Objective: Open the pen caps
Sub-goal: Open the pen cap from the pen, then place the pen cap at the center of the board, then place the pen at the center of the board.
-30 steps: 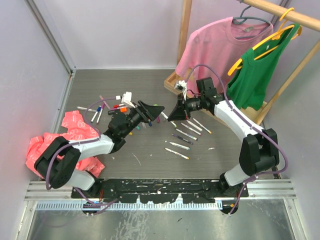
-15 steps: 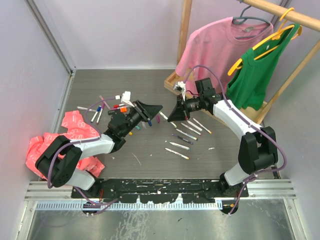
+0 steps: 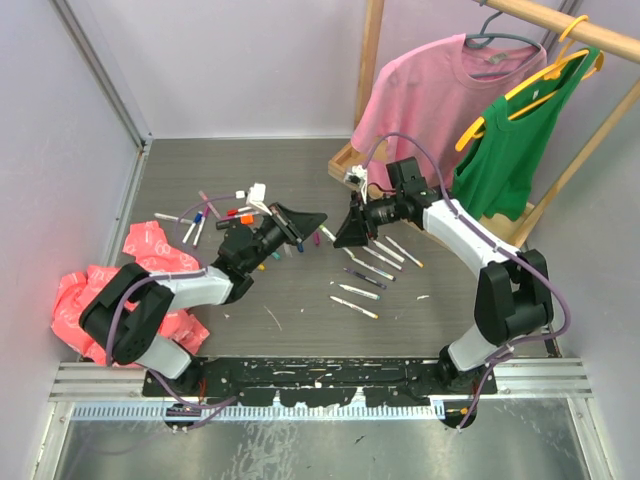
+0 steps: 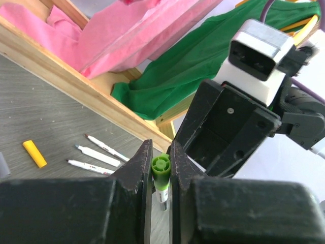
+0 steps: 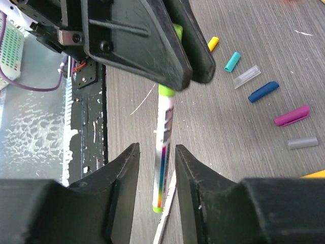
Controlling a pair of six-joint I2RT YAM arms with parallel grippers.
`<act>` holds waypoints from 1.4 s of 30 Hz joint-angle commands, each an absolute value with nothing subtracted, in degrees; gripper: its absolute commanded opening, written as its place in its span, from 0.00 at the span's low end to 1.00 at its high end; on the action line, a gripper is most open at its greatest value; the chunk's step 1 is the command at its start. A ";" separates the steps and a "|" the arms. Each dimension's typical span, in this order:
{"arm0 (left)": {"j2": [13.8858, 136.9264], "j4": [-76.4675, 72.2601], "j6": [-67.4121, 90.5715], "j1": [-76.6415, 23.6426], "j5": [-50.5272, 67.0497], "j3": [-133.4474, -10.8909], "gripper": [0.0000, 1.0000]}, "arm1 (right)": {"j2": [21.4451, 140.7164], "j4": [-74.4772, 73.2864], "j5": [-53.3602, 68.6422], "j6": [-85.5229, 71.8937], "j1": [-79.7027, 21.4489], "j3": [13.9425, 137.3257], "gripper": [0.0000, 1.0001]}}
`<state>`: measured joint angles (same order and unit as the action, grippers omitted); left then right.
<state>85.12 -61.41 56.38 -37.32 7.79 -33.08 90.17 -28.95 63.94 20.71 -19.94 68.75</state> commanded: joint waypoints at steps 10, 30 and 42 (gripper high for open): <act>89.71 -70.37 55.00 -36.91 10.49 -35.56 0.00 | 93.41 -29.08 57.75 20.47 -23.76 70.23 0.29; 80.67 -59.44 60.87 -12.77 13.28 -48.07 0.00 | 96.95 -34.94 47.32 26.50 -23.57 73.16 0.01; 81.82 -49.52 62.57 -20.56 15.45 -36.93 0.00 | 90.83 -32.63 15.91 35.58 -11.30 66.61 0.04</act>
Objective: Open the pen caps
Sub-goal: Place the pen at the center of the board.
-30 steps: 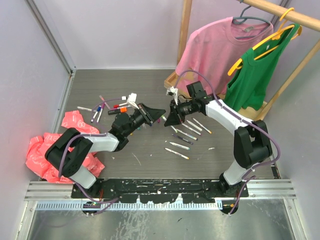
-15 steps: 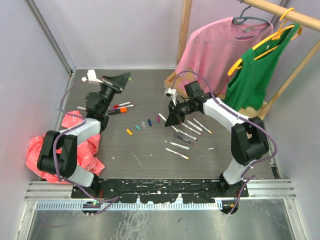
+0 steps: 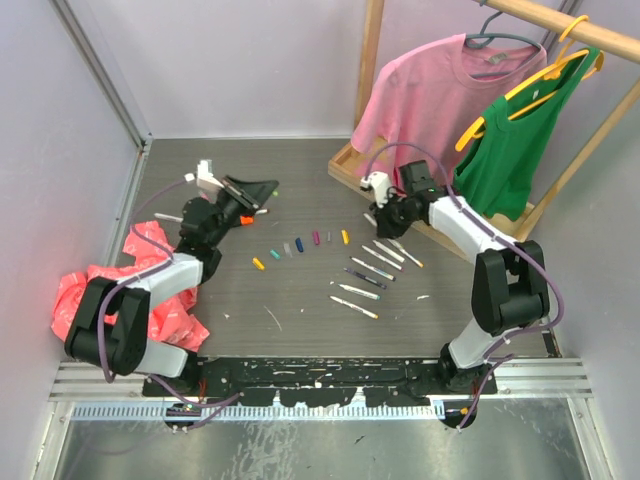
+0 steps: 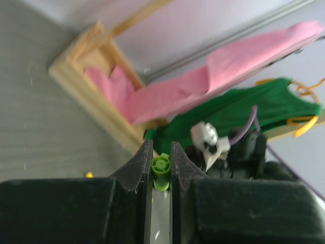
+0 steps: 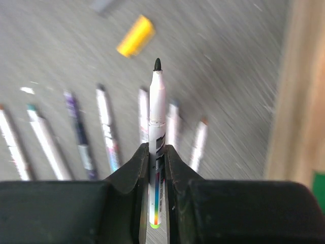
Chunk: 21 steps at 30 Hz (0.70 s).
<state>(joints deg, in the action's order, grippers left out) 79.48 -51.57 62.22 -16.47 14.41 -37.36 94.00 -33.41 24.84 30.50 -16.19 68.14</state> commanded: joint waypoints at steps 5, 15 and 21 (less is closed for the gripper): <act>88.21 -46.70 61.60 -27.62 13.97 -40.53 0.00 | 90.91 -32.15 10.94 39.17 -8.31 63.67 0.10; 99.47 -32.41 61.13 -39.39 4.52 -50.54 0.00 | 95.84 -32.99 8.35 39.49 -6.56 64.05 0.14; 107.18 -18.09 61.79 -42.57 2.18 -63.07 0.00 | 99.15 -33.82 8.79 38.73 -6.33 65.01 0.15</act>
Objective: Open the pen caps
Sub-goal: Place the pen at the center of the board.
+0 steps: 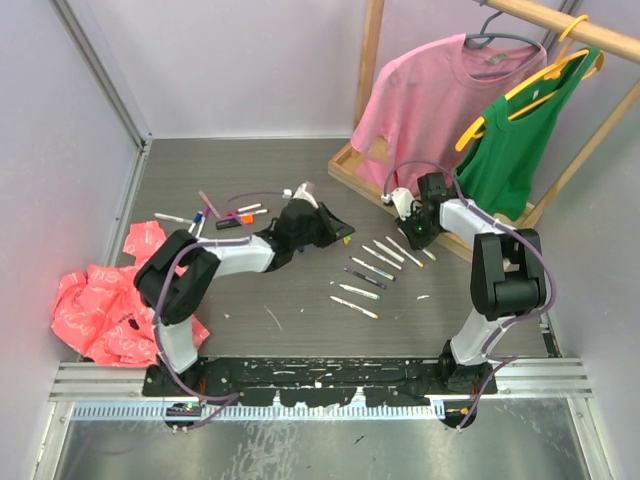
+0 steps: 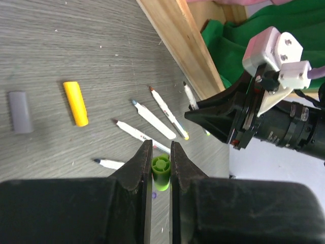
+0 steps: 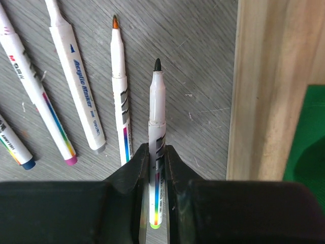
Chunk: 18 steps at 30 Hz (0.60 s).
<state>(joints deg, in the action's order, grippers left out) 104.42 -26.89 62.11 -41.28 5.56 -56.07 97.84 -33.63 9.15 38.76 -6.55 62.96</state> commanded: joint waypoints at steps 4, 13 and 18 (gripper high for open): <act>111.70 -8.91 61.83 -44.29 -0.93 -70.69 0.00 | 101.15 -33.71 8.51 38.29 -6.29 65.46 0.16; 121.02 5.83 60.63 -45.34 -6.68 -84.86 0.00 | 103.71 -33.75 7.73 37.41 -6.33 66.13 0.21; 125.42 10.98 60.21 -45.35 -7.49 -92.32 0.01 | 103.54 -33.75 7.73 37.31 -6.02 66.06 0.27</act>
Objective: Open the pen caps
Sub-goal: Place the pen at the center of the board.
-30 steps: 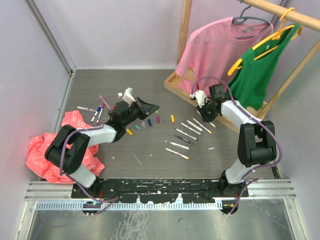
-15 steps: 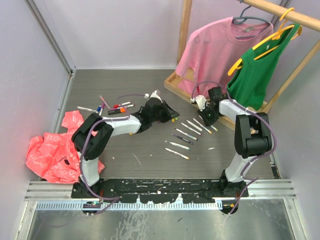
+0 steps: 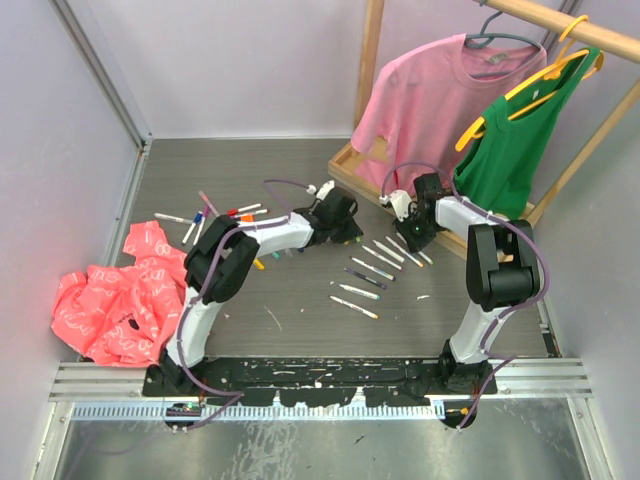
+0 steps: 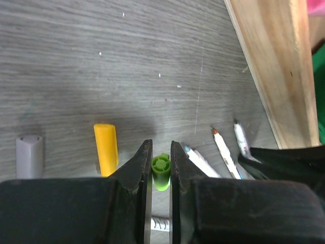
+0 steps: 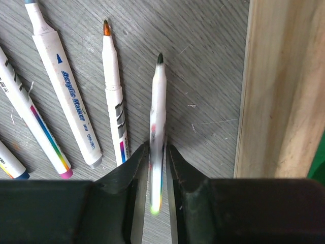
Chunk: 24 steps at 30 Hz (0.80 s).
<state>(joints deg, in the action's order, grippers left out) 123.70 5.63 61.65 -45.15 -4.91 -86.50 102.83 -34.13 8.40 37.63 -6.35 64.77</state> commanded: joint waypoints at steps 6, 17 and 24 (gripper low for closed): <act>128.03 13.52 60.82 -45.26 -8.70 -96.18 0.06 | 103.36 -33.93 8.12 37.29 -5.76 66.06 0.30; 129.88 14.85 60.78 -45.33 -8.73 -98.17 0.27 | 103.18 -34.47 8.87 37.36 -5.70 66.18 0.31; 128.09 14.64 59.69 -45.33 -9.12 -98.20 0.31 | 103.19 -34.71 9.08 37.31 -5.62 66.22 0.32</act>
